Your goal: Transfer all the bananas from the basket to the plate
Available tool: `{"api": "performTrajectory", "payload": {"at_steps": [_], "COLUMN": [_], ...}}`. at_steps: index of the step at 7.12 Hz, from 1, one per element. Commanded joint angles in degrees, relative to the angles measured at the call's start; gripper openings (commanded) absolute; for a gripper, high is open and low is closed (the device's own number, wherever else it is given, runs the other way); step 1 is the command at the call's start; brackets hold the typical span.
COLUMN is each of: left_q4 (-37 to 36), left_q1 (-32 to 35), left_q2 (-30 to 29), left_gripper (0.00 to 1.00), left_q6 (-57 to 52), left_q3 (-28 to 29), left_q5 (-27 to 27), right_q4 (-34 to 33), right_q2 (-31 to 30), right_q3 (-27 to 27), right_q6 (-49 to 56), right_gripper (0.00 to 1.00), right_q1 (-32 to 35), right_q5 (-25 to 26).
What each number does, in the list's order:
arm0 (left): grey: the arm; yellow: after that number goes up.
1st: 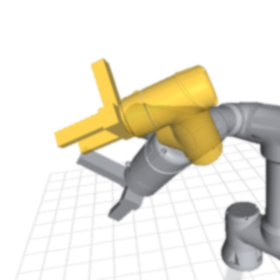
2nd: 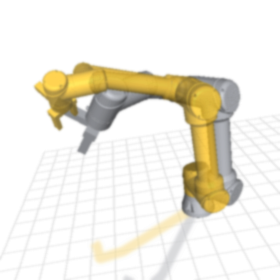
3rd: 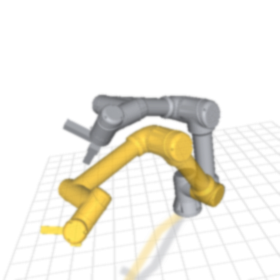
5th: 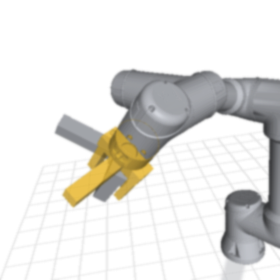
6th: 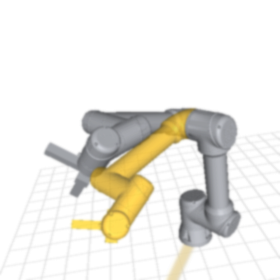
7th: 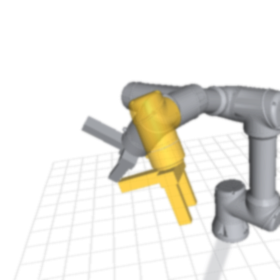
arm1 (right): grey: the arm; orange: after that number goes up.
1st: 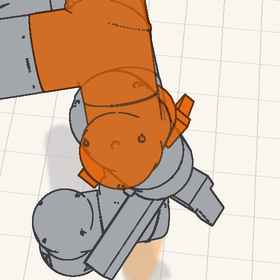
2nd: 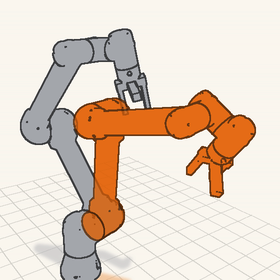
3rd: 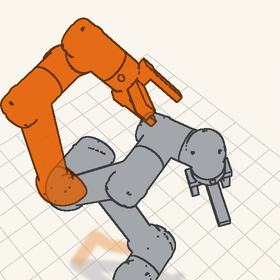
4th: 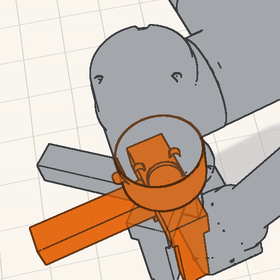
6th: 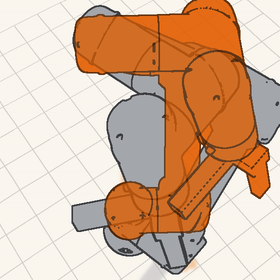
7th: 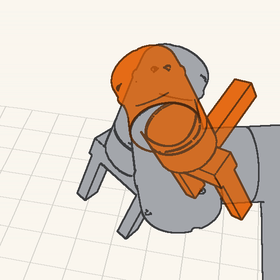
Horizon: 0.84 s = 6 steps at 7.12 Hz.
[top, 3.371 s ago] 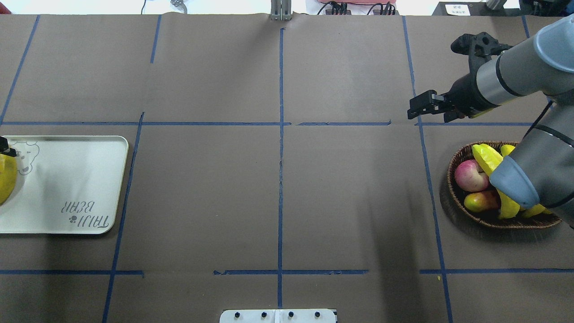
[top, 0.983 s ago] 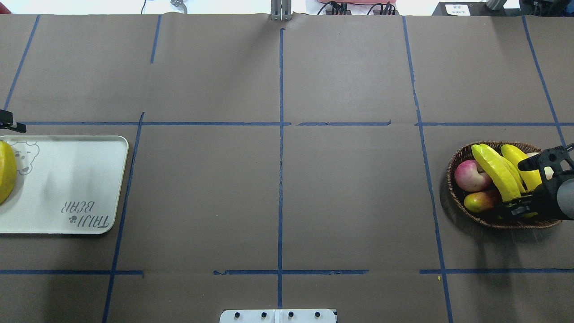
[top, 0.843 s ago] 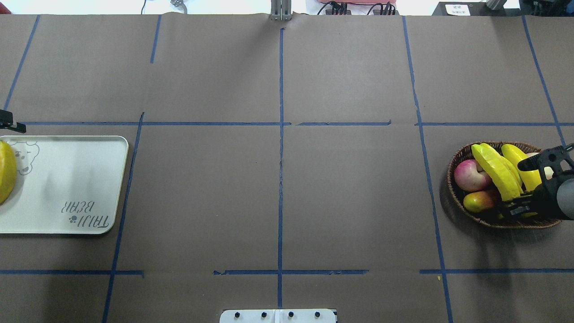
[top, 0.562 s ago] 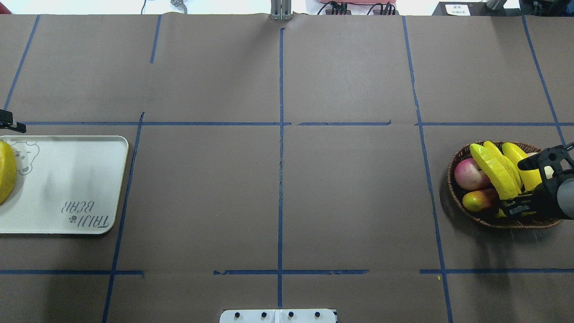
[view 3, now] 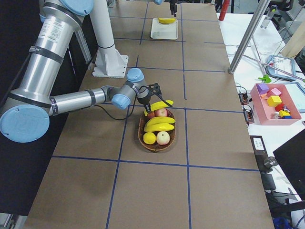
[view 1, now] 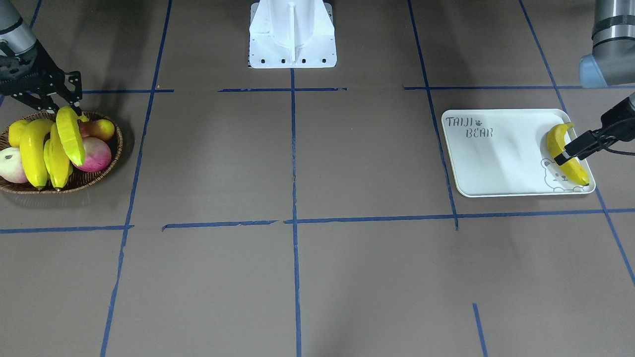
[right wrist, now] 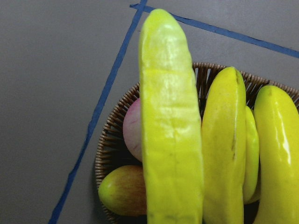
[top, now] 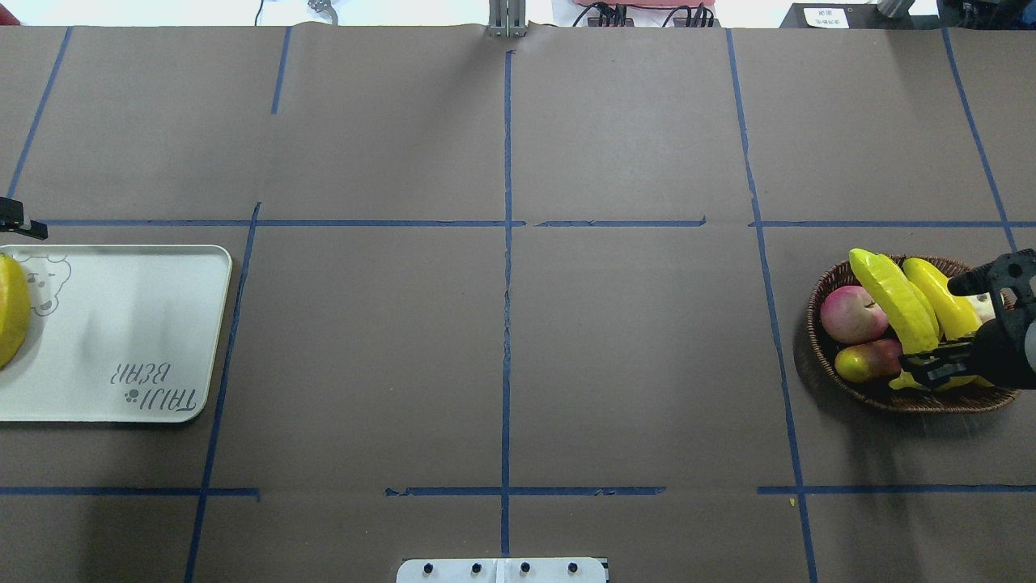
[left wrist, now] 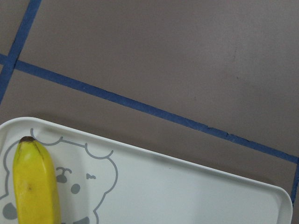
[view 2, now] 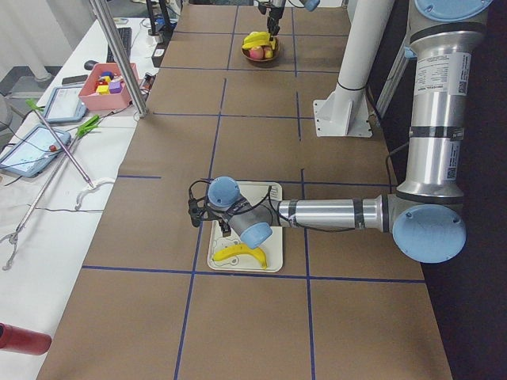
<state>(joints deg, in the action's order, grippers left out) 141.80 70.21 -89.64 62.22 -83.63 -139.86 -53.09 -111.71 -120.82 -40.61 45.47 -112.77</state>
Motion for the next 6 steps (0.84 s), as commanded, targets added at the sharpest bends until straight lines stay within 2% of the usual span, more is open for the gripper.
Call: {"api": "performTrajectory", "payload": {"at_steps": [1,2,4,6], "left_q4": [8.3,9.5,9.6,9.6], "left_q1": [-0.3,-0.5,-0.9,-7.5], "left_q2": [-0.2,-1.4,-7.0,-13.2], "left_gripper": [1.0,1.0,1.0,1.0], "left_q6": [0.1,0.0,3.0,15.0], "left_q3": [-0.3,-1.3,-1.5,-1.4], "left_q5": [0.0,0.0,0.0,0.7], "right_q4": [-5.8,-8.8,-9.0,-9.0], "right_q2": [6.7,12.3,20.1,31.4], "right_q3": [-1.1,-0.8,1.8,6.2], "right_q6": [0.0,-0.7,-2.1,-15.9], "right_gripper": [0.0,0.0,0.01,0.01], "right_q1": [2.7,2.6,2.4,-2.8], "right_q5": [-3.5,-3.5,-4.1,-1.4]}}
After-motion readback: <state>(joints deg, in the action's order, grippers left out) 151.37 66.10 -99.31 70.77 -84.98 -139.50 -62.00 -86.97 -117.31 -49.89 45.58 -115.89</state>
